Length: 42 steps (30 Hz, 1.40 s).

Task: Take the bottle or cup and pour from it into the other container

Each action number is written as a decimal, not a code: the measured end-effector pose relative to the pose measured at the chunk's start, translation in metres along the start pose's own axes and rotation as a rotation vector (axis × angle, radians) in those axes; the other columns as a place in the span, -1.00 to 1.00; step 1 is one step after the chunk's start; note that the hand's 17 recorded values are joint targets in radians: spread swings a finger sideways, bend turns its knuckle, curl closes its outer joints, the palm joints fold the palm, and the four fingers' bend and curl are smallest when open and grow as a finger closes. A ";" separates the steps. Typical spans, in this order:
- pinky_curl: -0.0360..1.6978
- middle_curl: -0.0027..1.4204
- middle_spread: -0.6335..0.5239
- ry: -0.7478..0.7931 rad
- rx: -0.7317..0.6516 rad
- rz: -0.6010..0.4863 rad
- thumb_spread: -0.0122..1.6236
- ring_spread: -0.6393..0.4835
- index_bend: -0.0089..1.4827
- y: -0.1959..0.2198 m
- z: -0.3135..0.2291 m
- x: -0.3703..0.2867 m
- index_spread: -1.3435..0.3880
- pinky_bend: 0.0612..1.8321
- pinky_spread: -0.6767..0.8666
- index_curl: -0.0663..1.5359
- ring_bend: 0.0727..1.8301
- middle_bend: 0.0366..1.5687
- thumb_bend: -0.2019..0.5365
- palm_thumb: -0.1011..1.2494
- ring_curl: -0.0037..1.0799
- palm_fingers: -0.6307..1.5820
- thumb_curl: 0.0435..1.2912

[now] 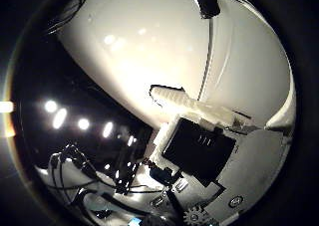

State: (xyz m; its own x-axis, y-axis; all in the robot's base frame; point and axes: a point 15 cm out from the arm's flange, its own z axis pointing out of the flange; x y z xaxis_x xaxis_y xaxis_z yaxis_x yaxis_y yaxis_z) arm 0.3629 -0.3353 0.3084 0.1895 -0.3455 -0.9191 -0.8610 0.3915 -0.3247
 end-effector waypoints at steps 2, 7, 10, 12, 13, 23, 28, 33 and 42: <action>-0.43 -0.07 -0.24 0.024 -0.050 -0.027 0.09 -0.23 -0.46 -0.003 0.011 -0.019 0.03 0.25 -0.65 0.25 0.32 0.36 -0.53 0.23 -0.01 0.59 -0.16; -0.40 -0.05 -0.23 0.076 -0.181 -0.114 0.10 -0.24 -0.47 -0.015 0.055 -0.070 0.03 0.24 -0.65 0.28 0.32 0.35 -0.53 0.24 0.00 0.58 -0.16; -0.38 -0.05 -0.23 0.099 -0.262 -0.164 0.09 -0.24 -0.49 -0.021 0.089 -0.102 0.02 0.23 -0.65 0.29 0.31 0.34 -0.53 0.24 0.01 0.58 -0.16; -0.37 -0.04 -0.23 0.124 -0.317 -0.193 0.09 -0.24 -0.50 -0.023 0.113 -0.125 0.02 0.23 -0.65 0.30 0.31 0.34 -0.53 0.24 0.01 0.58 -0.15; -0.37 -0.04 -0.23 0.138 -0.341 -0.207 0.09 -0.24 -0.51 -0.022 0.122 -0.135 0.02 0.22 -0.65 0.31 0.31 0.34 -0.53 0.24 0.01 0.58 -0.15; -0.34 -0.02 -0.25 0.310 -0.606 -0.338 0.08 -0.25 -0.53 0.001 0.248 -0.222 0.01 0.20 -0.66 0.34 0.30 0.32 -0.53 0.23 0.03 0.58 -0.15; -0.32 -0.01 -0.26 0.440 -0.722 -0.409 0.08 -0.25 -0.54 0.024 0.313 -0.247 0.00 0.19 -0.67 0.35 0.30 0.30 -0.53 0.22 0.03 0.58 -0.14; -0.32 0.00 -0.26 0.565 -0.809 -0.496 0.05 -0.26 -0.55 0.049 0.369 -0.264 0.00 0.19 -0.67 0.36 0.30 0.28 -0.52 0.26 0.03 0.59 -0.12; -0.31 0.02 -0.27 0.796 -0.908 -0.675 -0.01 -0.26 -0.55 0.087 0.440 -0.275 -0.01 0.19 -0.66 0.37 0.30 0.27 -0.54 0.28 0.03 0.60 -0.09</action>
State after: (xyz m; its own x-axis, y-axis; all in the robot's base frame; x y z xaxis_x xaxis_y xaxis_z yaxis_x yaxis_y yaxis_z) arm 0.4437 0.1685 0.4348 0.6351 -0.7535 -0.1700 -0.7721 -0.6256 -0.1114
